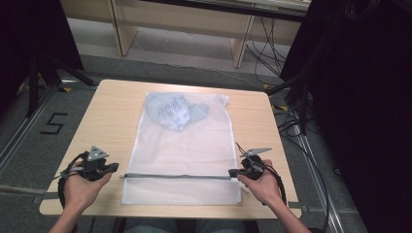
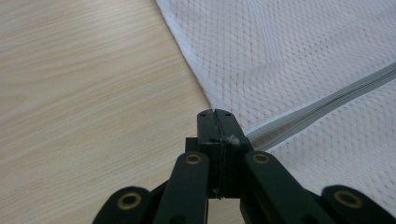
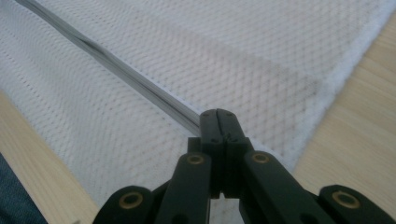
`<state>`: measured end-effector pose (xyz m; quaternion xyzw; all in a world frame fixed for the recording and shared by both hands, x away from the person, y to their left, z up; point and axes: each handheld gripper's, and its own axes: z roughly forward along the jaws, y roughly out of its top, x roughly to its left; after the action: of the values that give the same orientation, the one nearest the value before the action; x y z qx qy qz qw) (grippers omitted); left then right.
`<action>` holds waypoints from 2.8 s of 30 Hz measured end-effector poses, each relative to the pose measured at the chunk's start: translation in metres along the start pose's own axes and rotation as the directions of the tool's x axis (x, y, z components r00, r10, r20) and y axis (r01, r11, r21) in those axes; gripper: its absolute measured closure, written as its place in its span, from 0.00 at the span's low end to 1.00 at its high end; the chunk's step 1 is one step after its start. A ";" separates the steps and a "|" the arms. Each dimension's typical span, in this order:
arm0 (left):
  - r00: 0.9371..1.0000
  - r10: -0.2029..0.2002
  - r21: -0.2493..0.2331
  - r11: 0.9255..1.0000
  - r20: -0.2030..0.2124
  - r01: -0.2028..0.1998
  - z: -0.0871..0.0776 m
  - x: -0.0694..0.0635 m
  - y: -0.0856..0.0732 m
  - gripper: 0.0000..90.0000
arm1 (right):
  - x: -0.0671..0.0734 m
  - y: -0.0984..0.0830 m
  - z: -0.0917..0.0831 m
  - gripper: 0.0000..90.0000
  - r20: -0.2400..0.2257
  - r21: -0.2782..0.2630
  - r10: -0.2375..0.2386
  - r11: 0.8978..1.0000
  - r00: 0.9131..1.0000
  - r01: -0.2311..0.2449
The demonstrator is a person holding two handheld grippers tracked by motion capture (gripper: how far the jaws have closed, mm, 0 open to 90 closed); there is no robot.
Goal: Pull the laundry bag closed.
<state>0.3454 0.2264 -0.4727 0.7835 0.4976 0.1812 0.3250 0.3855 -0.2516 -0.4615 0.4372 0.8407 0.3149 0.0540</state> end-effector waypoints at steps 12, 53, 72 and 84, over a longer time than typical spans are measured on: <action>1.000 -0.028 0.064 0.998 -0.013 0.029 0.008 0.006 -0.007 1.00 | -0.007 0.003 0.001 1.00 -0.003 -0.032 -0.007 0.999 1.000 0.007; 0.999 0.046 0.087 0.995 0.017 -0.047 0.004 0.006 -0.005 0.99 | 0.041 0.047 0.030 1.00 -0.089 0.033 -0.069 0.997 0.994 0.072; 1.000 0.003 0.066 0.998 0.007 -0.003 0.004 0.009 -0.006 0.95 | 0.118 0.085 0.082 1.00 -0.195 0.083 -0.166 0.979 0.967 0.185; 0.999 -0.011 0.093 0.996 0.031 0.008 0.006 0.015 -0.014 0.99 | 0.153 0.097 0.113 1.00 -0.254 0.097 -0.230 0.960 0.939 0.261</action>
<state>0.3465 0.2423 -0.4874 0.7981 0.5042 0.1439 0.2968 0.4017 -0.0388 -0.4675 0.2898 0.9076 0.3014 -0.0377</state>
